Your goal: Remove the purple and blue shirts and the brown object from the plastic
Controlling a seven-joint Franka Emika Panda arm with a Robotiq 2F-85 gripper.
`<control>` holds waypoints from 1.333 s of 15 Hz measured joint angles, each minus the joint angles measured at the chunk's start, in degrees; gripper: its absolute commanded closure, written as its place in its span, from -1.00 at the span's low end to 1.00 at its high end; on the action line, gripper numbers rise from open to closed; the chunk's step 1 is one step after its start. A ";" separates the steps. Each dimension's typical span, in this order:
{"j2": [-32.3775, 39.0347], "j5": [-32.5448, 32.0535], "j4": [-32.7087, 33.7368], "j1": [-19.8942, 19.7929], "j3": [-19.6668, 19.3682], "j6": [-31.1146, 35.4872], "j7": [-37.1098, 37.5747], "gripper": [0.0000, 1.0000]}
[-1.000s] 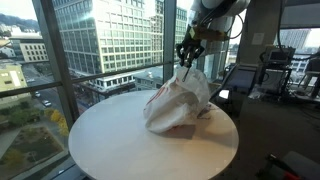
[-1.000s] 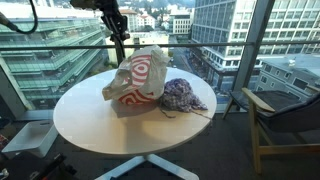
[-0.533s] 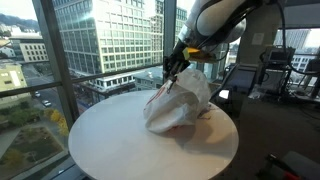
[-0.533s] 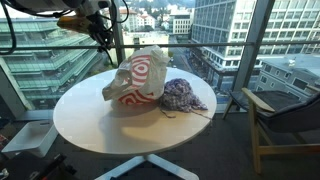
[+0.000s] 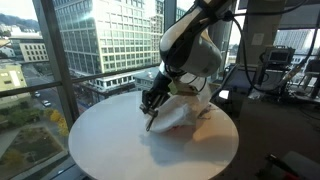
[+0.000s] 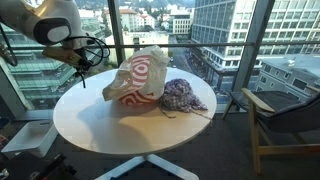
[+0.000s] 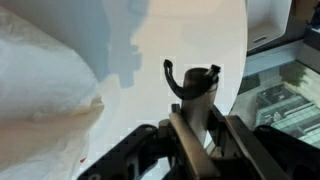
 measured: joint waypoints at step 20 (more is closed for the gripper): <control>18.07 -14.11 5.19 -12.18 6.04 -10.12 -5.22 -1.00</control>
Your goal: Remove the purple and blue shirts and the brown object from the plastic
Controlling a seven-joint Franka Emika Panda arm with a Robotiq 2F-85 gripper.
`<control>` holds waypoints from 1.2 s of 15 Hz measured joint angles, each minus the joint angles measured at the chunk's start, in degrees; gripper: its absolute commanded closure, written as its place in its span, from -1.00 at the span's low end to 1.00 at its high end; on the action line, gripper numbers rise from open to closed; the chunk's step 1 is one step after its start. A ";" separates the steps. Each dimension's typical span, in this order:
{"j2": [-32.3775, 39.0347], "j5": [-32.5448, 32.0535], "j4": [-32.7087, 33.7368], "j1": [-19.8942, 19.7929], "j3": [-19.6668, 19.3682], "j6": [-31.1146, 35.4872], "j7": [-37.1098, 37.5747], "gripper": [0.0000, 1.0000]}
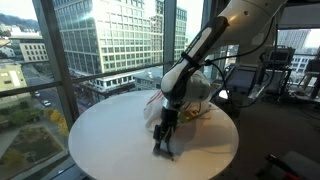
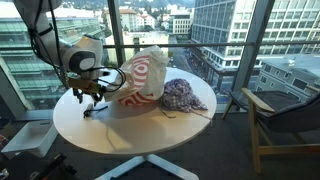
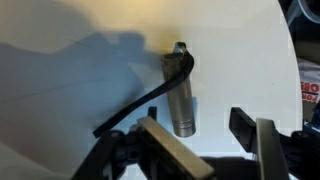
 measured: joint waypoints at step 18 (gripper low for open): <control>-22.87 -21.08 -1.84 1.05 -7.00 -12.63 25.99 -1.00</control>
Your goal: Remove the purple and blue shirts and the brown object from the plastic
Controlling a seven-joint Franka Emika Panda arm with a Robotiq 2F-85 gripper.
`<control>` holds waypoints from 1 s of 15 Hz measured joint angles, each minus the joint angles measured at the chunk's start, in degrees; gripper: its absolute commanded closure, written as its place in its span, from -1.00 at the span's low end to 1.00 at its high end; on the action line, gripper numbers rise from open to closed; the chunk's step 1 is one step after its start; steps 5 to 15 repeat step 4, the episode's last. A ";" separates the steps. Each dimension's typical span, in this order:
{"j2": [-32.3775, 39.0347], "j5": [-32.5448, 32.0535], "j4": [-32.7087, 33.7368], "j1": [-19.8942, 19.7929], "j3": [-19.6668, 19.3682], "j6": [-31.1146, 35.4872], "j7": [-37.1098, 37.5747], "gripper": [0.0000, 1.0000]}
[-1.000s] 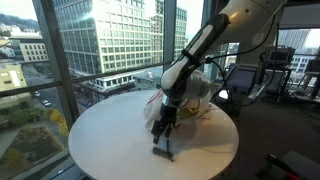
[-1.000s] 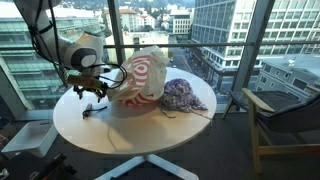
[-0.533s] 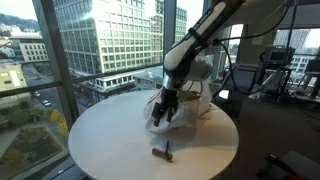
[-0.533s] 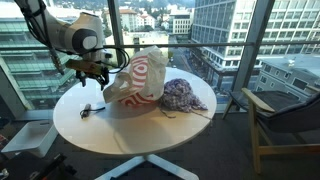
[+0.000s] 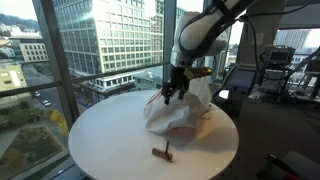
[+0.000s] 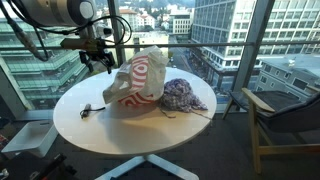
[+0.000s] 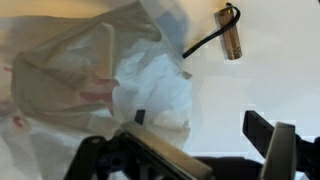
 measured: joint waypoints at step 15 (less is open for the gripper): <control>-6.39 -9.46 -2.10 0.07 -0.47 -4.61 11.47 -1.00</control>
